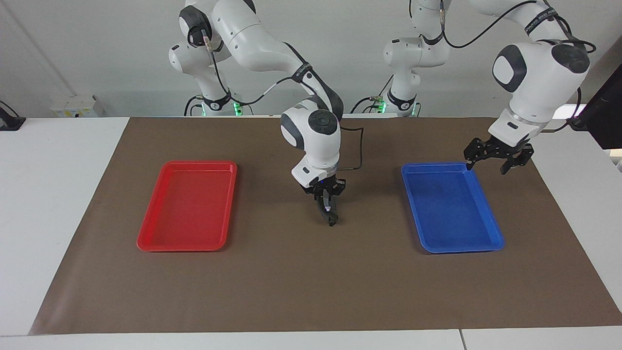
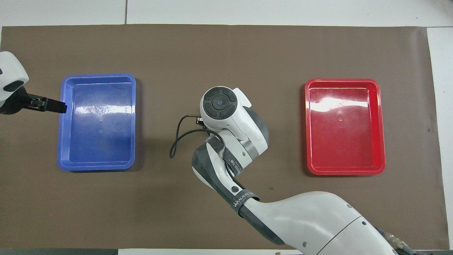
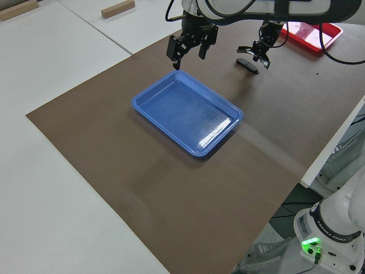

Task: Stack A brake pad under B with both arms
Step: 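Lower the curved pad onto the flat pad and open the right gripper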

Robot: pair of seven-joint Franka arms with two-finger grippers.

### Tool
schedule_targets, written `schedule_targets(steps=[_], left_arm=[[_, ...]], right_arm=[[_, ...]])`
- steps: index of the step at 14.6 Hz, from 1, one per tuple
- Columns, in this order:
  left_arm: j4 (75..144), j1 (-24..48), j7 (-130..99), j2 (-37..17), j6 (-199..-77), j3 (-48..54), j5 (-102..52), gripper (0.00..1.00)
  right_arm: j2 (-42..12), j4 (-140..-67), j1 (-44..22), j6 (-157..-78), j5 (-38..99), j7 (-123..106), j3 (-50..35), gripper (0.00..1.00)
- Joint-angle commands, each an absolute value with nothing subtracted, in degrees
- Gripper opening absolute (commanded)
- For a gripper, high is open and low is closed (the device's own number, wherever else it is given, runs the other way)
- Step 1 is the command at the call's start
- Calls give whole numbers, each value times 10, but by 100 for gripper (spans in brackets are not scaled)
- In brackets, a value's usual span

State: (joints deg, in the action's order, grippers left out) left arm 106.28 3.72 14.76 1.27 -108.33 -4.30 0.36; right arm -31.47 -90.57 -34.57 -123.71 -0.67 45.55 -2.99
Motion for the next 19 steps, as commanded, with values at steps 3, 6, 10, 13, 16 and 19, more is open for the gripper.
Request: schedule_targets(steps=[3,6,10,13,16,19], left_arm=[[1040,26,155,21,-1033,-38,19,100],[1039,18,162,22,-1025,-45,19,100],[1041,18,163,26,-1015,-48,19,100],[1041,18,160,27,-1026,-48,19,100],[1042,19,160,27,-1024,-48,19,100],[1042,18,160,28,-1024,-48,19,100]], right_arm=[[-326,-892,-348,-1242,-25,477,-29,0],[-327,-894,-348,-1245,-26,477,-29,0],[-327,-908,-352,-1269,-34,476,-29,0],[-327,-909,-352,-1269,-47,475,-29,0],[-327,-914,-352,-1276,-50,475,-29,0],[-327,-918,-352,-1283,-50,475,-30,0]])
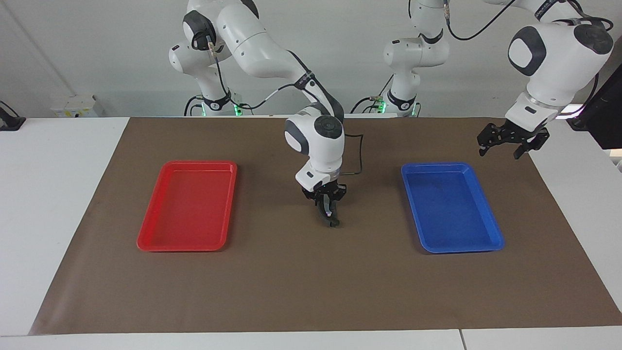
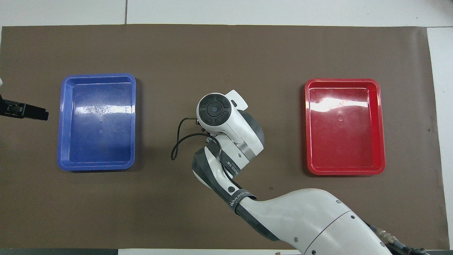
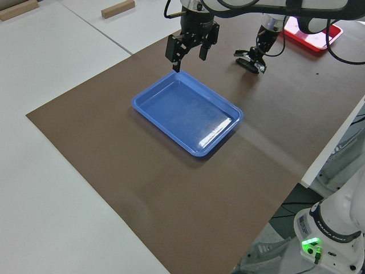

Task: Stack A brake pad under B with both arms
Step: 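Lower the curved pad onto the flat pad and open the right gripper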

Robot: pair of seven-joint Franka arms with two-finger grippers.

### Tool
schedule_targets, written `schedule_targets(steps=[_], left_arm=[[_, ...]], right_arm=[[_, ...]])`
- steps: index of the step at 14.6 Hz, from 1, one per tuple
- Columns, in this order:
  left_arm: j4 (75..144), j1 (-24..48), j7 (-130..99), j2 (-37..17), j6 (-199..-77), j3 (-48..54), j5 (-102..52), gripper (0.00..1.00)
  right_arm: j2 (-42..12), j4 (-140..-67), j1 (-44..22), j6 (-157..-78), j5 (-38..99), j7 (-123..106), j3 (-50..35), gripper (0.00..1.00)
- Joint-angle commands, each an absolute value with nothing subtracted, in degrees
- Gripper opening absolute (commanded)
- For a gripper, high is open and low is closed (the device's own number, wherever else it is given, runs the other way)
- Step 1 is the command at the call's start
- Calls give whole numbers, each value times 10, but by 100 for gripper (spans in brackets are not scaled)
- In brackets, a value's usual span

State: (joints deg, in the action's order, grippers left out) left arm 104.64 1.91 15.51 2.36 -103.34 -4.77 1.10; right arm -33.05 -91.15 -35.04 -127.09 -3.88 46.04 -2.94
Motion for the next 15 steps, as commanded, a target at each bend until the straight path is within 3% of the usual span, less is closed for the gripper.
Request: schedule_targets(steps=[1,8,12,13,14,15], left_arm=[[1042,18,160,28,-1024,-48,18,100],[1041,26,157,27,-1024,-47,18,100],[1038,1,156,27,-1023,-31,14,100],[1037,-17,156,26,-1022,-9,13,100],[1029,-30,154,24,-1015,7,11,100],[1024,-30,151,22,-1003,7,11,100]], right_arm=[[-327,-918,-352,-1283,-51,475,-30,0],[-327,-920,-352,-1300,-51,475,-30,3],[-328,-920,-352,-1300,-51,475,-30,21],[-328,-921,-352,-1301,-50,475,-30,46],[-328,-922,-352,-1304,-51,475,-30,97],[-329,-924,-356,-1308,-50,475,-30,100]])
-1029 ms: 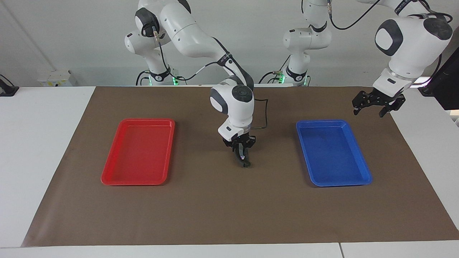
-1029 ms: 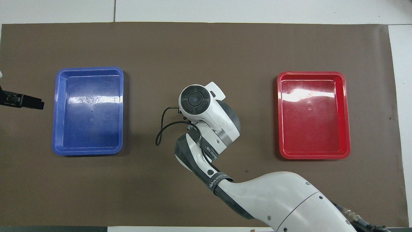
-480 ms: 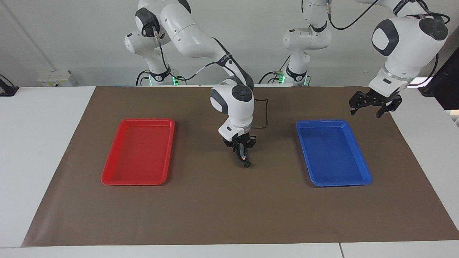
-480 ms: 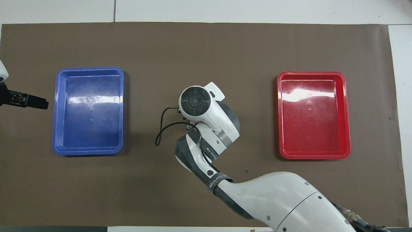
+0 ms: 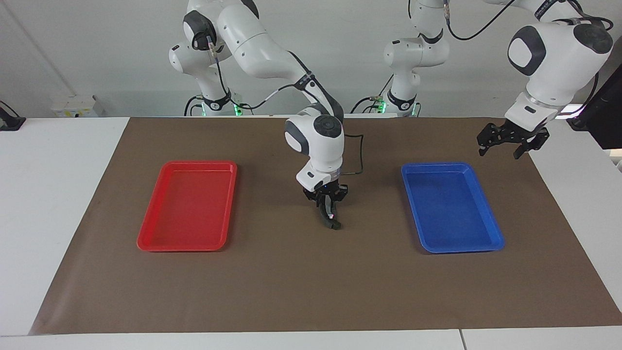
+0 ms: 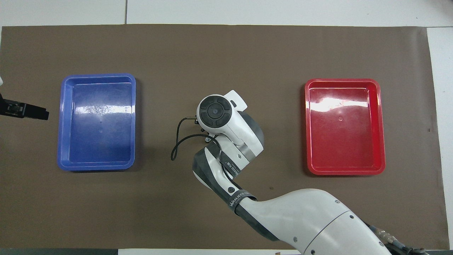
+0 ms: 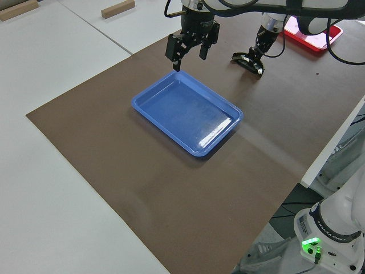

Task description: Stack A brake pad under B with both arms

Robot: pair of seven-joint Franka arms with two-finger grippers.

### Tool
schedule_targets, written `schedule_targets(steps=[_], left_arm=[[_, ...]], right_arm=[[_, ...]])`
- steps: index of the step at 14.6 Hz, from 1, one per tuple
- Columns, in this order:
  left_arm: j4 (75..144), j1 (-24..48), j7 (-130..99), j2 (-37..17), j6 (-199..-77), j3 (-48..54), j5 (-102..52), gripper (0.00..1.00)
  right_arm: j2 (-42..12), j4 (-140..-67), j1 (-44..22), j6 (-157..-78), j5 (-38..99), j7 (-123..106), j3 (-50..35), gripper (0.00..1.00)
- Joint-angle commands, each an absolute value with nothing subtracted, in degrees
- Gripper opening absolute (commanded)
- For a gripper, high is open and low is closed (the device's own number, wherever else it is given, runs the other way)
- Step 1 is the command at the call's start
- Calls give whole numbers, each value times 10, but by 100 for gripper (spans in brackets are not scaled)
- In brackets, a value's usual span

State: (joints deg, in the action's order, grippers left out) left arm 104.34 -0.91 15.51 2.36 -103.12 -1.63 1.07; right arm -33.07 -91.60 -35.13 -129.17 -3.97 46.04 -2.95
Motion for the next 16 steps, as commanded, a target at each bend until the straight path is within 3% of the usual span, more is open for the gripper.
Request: schedule_targets(steps=[1,7,10,16], left_arm=[[1018,-29,149,21,-989,6,11,100],[1013,-24,84,21,-983,8,5,100],[1013,-25,85,21,-983,8,-4,100],[1017,-27,88,22,-991,6,-4,100]], right_arm=[[-328,-924,-359,-1305,-51,476,-30,100],[-291,-903,-341,-1238,-105,472,-23,100],[-233,-911,-282,-1223,-147,457,-25,100],[-125,-911,-172,-1117,-135,324,-28,100]])
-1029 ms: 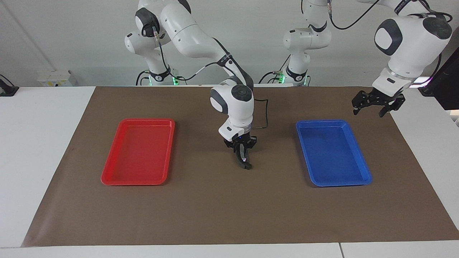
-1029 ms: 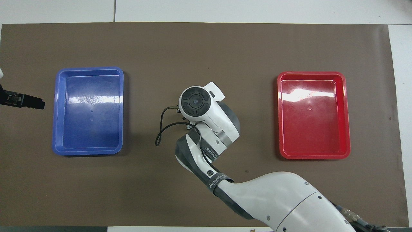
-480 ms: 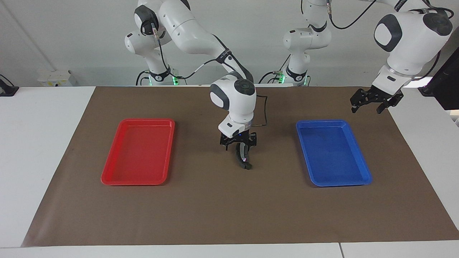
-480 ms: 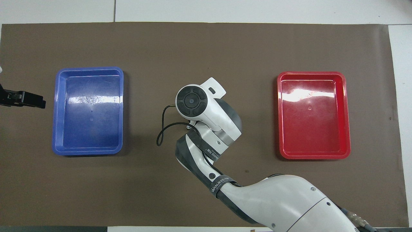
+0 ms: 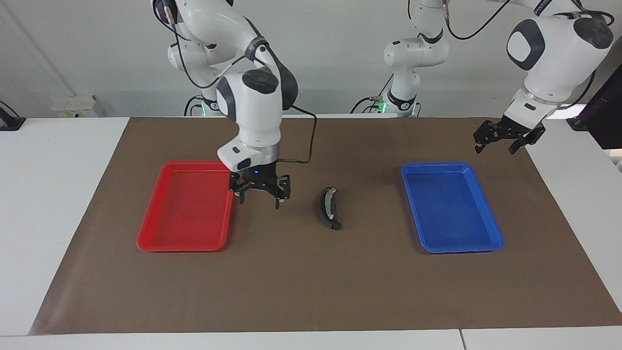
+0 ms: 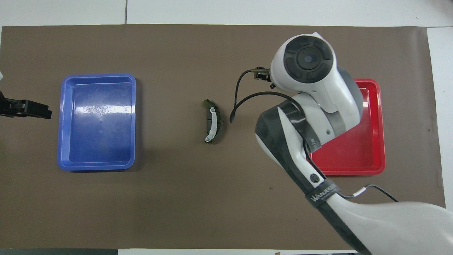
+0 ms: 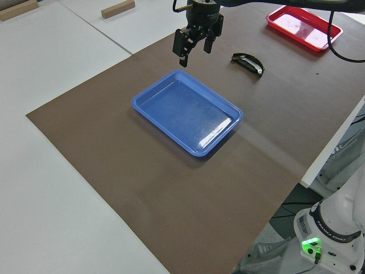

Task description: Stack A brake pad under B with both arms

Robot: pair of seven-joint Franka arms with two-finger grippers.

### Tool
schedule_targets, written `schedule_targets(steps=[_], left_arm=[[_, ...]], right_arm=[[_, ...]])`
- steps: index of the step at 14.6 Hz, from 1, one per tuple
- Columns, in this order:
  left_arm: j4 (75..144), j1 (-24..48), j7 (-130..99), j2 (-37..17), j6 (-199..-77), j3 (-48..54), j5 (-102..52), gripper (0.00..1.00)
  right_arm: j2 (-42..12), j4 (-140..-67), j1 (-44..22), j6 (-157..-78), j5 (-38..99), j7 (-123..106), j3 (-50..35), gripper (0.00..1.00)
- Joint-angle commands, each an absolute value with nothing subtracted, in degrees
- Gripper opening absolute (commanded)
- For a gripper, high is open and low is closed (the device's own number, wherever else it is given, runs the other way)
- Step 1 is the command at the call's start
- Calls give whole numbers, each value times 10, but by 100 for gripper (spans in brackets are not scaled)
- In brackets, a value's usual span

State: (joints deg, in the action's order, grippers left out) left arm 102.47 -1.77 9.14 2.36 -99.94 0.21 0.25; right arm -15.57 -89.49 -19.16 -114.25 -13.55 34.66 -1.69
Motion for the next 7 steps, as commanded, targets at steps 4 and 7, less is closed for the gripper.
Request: schedule_targets(steps=[4,7], left_arm=[[1017,-30,88,22,-991,6,-4,100],[1017,-30,88,22,-991,6,-4,100]], right_arm=[[-56,-913,-97,-1015,-81,238,-28,100],[-19,-913,-27,-954,-42,157,-28,100]])
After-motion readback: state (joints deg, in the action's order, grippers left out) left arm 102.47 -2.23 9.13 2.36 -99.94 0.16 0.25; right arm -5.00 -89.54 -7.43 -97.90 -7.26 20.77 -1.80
